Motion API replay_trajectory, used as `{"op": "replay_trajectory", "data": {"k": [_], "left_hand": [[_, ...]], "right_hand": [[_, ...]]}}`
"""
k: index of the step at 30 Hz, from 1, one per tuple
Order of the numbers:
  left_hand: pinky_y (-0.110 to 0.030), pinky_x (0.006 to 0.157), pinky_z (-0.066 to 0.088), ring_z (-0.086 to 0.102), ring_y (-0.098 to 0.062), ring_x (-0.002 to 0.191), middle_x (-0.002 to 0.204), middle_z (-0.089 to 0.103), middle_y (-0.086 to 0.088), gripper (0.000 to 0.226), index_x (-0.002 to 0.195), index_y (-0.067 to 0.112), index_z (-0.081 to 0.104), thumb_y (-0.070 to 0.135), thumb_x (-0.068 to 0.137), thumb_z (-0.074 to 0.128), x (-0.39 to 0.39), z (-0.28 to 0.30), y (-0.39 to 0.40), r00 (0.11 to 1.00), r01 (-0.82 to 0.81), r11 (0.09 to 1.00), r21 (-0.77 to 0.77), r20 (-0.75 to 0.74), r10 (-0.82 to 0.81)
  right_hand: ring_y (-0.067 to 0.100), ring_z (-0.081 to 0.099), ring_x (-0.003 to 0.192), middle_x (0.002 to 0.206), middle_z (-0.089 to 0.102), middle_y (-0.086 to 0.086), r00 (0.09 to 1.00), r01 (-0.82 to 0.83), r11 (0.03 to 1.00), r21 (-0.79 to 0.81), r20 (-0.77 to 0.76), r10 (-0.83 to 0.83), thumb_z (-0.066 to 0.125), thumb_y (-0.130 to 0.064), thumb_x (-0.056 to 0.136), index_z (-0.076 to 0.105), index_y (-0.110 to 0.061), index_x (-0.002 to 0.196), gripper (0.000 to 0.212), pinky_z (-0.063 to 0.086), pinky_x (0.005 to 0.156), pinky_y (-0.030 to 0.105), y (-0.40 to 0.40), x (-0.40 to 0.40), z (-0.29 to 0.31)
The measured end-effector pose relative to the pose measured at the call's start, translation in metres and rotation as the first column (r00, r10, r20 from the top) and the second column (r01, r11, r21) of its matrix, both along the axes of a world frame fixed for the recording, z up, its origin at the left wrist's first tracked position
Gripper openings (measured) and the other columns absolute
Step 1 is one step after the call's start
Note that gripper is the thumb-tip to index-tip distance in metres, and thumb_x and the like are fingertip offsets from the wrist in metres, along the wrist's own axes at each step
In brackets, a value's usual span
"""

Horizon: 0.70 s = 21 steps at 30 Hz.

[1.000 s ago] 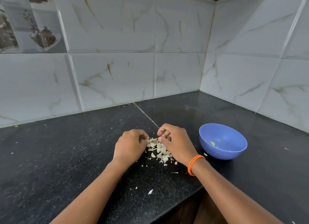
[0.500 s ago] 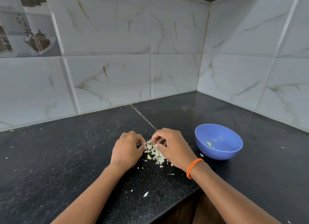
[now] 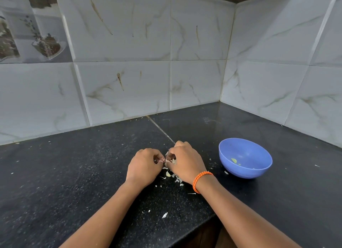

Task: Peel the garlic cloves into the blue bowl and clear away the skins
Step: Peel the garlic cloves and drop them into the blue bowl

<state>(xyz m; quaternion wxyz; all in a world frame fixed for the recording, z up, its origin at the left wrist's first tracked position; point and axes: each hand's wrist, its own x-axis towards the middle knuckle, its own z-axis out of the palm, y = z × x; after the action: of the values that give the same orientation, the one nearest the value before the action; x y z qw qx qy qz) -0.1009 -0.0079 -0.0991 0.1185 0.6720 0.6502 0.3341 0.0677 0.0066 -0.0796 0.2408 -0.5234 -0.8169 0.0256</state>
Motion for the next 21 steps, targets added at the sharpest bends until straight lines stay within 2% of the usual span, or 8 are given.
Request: {"op": "replay_trajectory", "data": {"k": [3, 8, 10, 13, 14, 18, 21], "left_hand": [[-0.035, 0.078, 0.056, 0.061, -0.013, 0.098, 0.092, 0.068, 0.016, 0.015, 0.093, 0.034, 0.08, 0.022, 0.091, 0.07, 0.0, 0.001, -0.001, 0.999, 0.027, 1.0, -0.013, -0.033, -0.028], [-0.038, 0.08, 0.057, 0.062, -0.015, 0.099, 0.092, 0.068, 0.015, 0.023, 0.086, 0.028, 0.082, 0.035, 0.101, 0.065, 0.003, 0.002, -0.001, 1.0, 0.017, 0.999, 0.037, 0.006, -0.017], [-0.037, 0.077, 0.054, 0.062, -0.017, 0.096, 0.089, 0.067, 0.015, 0.023, 0.086, 0.027, 0.081, 0.035, 0.102, 0.067, 0.003, 0.001, 0.0, 1.0, 0.022, 0.998, 0.064, 0.013, -0.023], [-0.032, 0.074, 0.048, 0.062, -0.012, 0.089, 0.084, 0.067, 0.018, 0.008, 0.093, 0.033, 0.081, 0.028, 0.097, 0.075, 0.003, 0.0, 0.0, 0.998, 0.044, 0.992, 0.114, 0.044, -0.05], [-0.03, 0.075, 0.049, 0.063, -0.01, 0.088, 0.084, 0.069, 0.019, 0.01, 0.096, 0.034, 0.081, 0.025, 0.095, 0.077, 0.003, 0.0, 0.0, 0.995, 0.055, 0.989, 0.134, 0.071, -0.065], [-0.03, 0.081, 0.058, 0.075, -0.008, 0.086, 0.09, 0.08, 0.018, 0.014, 0.103, 0.03, 0.084, 0.019, 0.097, 0.078, 0.011, 0.008, -0.006, 0.938, 0.179, 0.967, 0.183, 0.266, -0.224], [-0.029, 0.086, 0.06, 0.078, -0.005, 0.09, 0.095, 0.083, 0.017, 0.011, 0.104, 0.026, 0.087, 0.019, 0.096, 0.082, 0.018, 0.012, -0.014, 0.867, 0.246, 0.952, 0.183, 0.397, -0.301]], "right_hand": [[0.017, 0.055, 0.105, 0.111, 0.059, -0.003, 1.0, 0.008, 1.0, 0.001, 0.013, -0.008, 0.075, -0.034, 0.097, 0.077, -0.022, 0.105, 0.015, 0.055, 0.085, 0.036, 0.003, -0.004, 0.001], [0.017, 0.057, 0.104, 0.111, 0.061, -0.003, 1.0, -0.01, 1.0, 0.027, 0.023, 0.01, 0.07, -0.029, 0.101, 0.075, -0.024, 0.105, 0.009, 0.055, 0.086, 0.036, 0.006, 0.0, 0.0], [0.012, 0.058, 0.097, 0.104, 0.063, -0.007, 0.996, -0.026, 1.0, 0.009, -0.084, 0.027, 0.07, -0.024, 0.1, 0.072, -0.026, 0.104, 0.005, 0.057, 0.082, 0.037, 0.005, 0.005, 0.001], [0.007, 0.062, 0.084, 0.091, 0.065, -0.013, 0.968, -0.07, 0.997, -0.01, -0.242, 0.066, 0.072, -0.024, 0.098, 0.07, -0.031, 0.098, 0.007, 0.059, 0.075, 0.036, 0.004, 0.015, 0.001], [0.007, 0.063, 0.082, 0.089, 0.067, -0.013, 0.951, -0.094, 0.996, -0.011, -0.297, 0.086, 0.072, -0.024, 0.098, 0.07, -0.031, 0.097, 0.007, 0.059, 0.074, 0.034, 0.003, 0.017, 0.0], [0.008, 0.07, 0.087, 0.092, 0.073, -0.011, 0.816, -0.205, 0.978, -0.027, -0.557, 0.156, 0.072, -0.014, 0.099, 0.073, -0.023, 0.103, 0.011, 0.058, 0.076, 0.021, -0.011, 0.028, 0.0], [0.013, 0.076, 0.087, 0.093, 0.077, -0.004, 0.71, -0.255, 0.967, -0.032, -0.685, 0.165, 0.072, -0.008, 0.099, 0.072, -0.019, 0.108, 0.015, 0.062, 0.072, 0.026, -0.02, 0.041, -0.001]]}}
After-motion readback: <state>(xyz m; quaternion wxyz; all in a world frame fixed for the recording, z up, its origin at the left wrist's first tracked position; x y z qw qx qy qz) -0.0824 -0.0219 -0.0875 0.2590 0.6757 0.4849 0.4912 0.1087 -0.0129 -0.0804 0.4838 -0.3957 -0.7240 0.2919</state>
